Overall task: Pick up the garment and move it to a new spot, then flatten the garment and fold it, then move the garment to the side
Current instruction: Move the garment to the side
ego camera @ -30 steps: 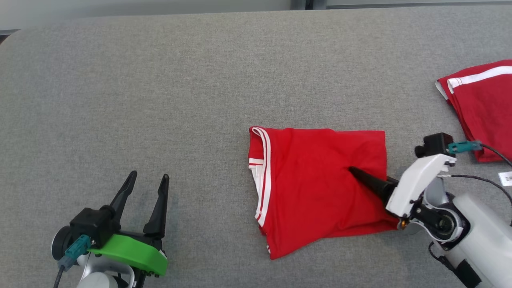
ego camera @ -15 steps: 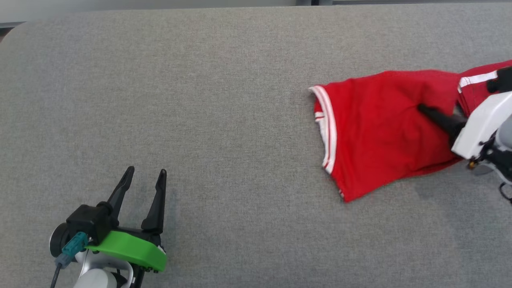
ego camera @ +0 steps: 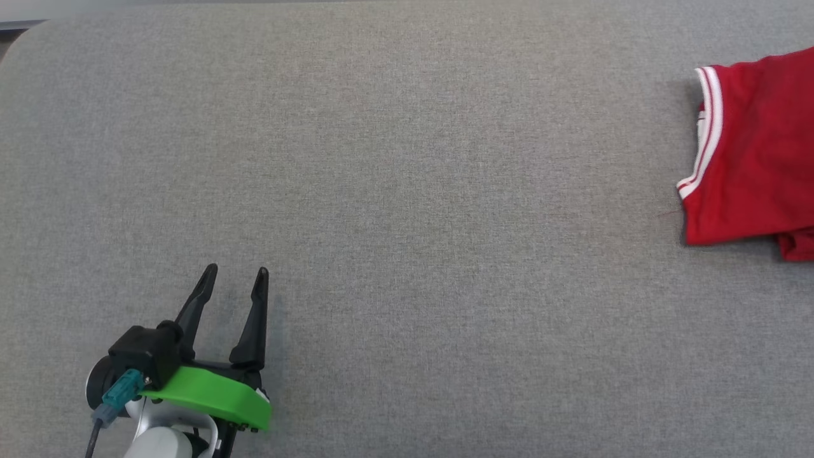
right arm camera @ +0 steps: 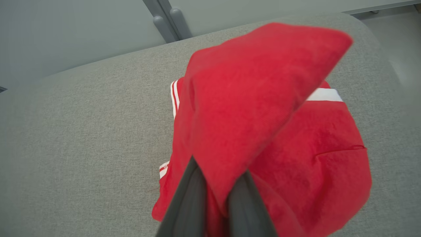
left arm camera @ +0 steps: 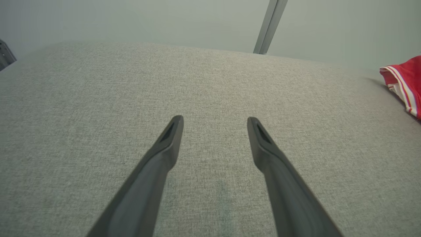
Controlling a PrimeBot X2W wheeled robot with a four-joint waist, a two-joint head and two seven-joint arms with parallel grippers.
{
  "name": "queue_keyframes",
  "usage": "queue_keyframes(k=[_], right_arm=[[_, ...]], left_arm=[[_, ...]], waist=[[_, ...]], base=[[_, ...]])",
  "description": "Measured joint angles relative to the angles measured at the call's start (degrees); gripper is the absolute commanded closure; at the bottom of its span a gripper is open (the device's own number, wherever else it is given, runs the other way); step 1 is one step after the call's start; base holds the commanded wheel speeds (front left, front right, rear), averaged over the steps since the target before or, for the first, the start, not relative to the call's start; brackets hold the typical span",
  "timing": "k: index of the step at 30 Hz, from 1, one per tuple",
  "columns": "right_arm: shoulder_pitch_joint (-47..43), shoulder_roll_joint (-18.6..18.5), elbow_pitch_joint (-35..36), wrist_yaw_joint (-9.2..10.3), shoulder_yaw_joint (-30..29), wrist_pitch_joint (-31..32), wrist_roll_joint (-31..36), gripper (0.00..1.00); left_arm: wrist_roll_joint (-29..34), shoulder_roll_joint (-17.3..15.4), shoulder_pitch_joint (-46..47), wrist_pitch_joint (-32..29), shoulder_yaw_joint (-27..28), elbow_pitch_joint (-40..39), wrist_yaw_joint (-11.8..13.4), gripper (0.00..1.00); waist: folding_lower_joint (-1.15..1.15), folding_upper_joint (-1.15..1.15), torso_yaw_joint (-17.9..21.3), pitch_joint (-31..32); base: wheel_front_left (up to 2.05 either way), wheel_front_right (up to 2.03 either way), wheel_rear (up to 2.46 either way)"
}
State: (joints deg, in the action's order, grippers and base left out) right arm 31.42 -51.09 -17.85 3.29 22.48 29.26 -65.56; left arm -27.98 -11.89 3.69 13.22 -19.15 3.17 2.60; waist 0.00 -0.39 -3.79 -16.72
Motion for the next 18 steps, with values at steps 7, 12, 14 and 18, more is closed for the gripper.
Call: queue_keyframes(k=[7,12,14,18], right_arm=[[0.0,-5.52,-1.98,1.38,0.0,3.05,1.81,1.0],[0.01,-7.86,-4.02,1.44,0.09,3.13,3.85,0.9],[0.01,-8.25,-4.66,1.9,0.47,2.53,6.15,0.11],[0.06,-10.88,-6.3,2.66,1.07,-1.77,13.21,0.0]], left_arm=[[0.09,0.13,0.03,-0.67,-2.16,-0.13,-0.13,0.0],[0.08,0.49,0.11,-0.81,-2.78,0.43,-0.14,0.0],[0.08,0.54,0.12,-0.81,-2.65,0.85,-0.14,0.0],[-0.02,0.78,0.15,-0.8,-2.18,1.3,-0.13,0.0]], waist=[[0.0,0.0,-0.34,-1.75],[0.0,0.0,-1.05,-3.09],[0.0,0.0,-1.39,-3.32],[0.0,0.0,-1.67,-3.69]], base=[[0.0,0.0,0.0],[0.0,0.0,0.0],[0.0,0.0,0.0],[0.0,0.0,0.0]])
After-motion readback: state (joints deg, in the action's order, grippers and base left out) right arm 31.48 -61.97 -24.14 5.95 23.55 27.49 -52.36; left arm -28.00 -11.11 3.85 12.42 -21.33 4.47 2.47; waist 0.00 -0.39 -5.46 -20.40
